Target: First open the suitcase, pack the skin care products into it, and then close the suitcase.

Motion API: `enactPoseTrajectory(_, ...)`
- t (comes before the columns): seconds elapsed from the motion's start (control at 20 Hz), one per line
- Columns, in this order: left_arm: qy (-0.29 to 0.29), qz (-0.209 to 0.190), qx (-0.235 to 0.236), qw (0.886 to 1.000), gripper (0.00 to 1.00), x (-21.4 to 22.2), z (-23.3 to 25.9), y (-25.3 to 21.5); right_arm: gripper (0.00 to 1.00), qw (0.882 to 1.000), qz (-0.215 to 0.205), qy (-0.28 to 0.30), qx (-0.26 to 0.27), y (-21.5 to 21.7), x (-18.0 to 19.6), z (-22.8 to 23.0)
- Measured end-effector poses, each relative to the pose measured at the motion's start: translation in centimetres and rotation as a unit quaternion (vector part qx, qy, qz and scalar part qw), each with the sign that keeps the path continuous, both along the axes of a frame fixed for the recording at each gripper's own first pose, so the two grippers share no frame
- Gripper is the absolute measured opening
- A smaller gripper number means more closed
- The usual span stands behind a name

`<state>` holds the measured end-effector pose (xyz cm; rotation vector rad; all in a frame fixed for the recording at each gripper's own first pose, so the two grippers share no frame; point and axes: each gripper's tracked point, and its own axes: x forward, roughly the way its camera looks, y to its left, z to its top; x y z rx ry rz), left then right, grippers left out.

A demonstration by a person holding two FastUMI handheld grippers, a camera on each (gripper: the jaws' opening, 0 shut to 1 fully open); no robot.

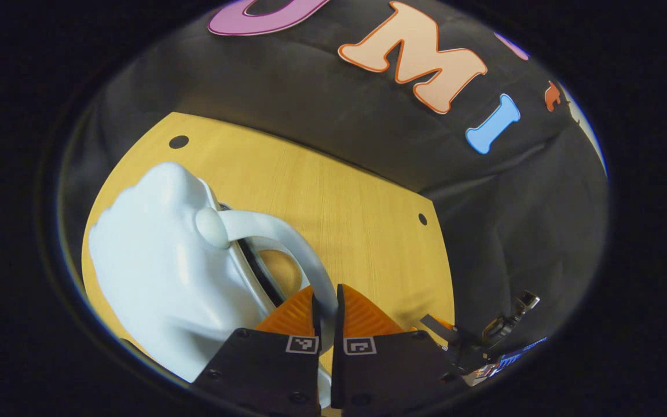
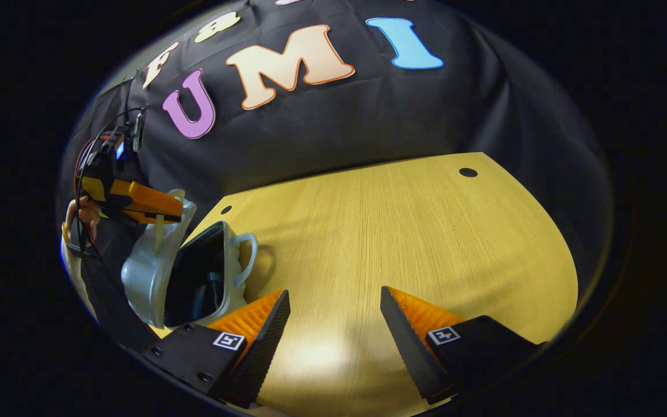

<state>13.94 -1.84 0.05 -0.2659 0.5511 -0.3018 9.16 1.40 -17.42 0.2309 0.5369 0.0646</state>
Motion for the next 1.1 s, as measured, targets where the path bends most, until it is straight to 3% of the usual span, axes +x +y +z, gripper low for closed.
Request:
enactPoseTrajectory(0.2,0.03,-0.004,0.01,0.999,0.02,1.4,-2.2,-0.3,0.95,1.0,-0.014,-0.002,-0.007,-1.0,-0.6,-0.1)
enactPoseTrajectory(0.25,0.038,-0.005,0.013,0.999,0.02,1.7,-2.6,-0.4,0.99,1.0,-0.016,-0.003,-0.006,-1.2,-1.0,0.1)
enactPoseTrajectory(0.7,0.101,0.009,0.056,0.993,0.03,5.3,-7.6,-1.6,0.98,0.999,-0.044,0.007,-0.007,-2.5,-4.3,-1.0)
enactPoseTrajectory(0.85,0.111,0.007,0.07,0.991,0.11,5.9,-8.9,-1.8,0.99,0.999,-0.051,0.007,-0.01,-3.6,-5.1,-0.9)
enactPoseTrajectory(1.0,0.109,0.009,0.076,0.991,0.12,6.2,-9.2,-1.8,0.98,0.998,-0.055,0.001,-0.01,-4.2,-5.3,-0.5)
enactPoseTrajectory(1.1,0.107,0.006,0.074,0.992,0.22,5.9,-8.9,-2.4,0.99,0.998,-0.055,-0.003,-0.012,-4.5,-5.5,-0.2)
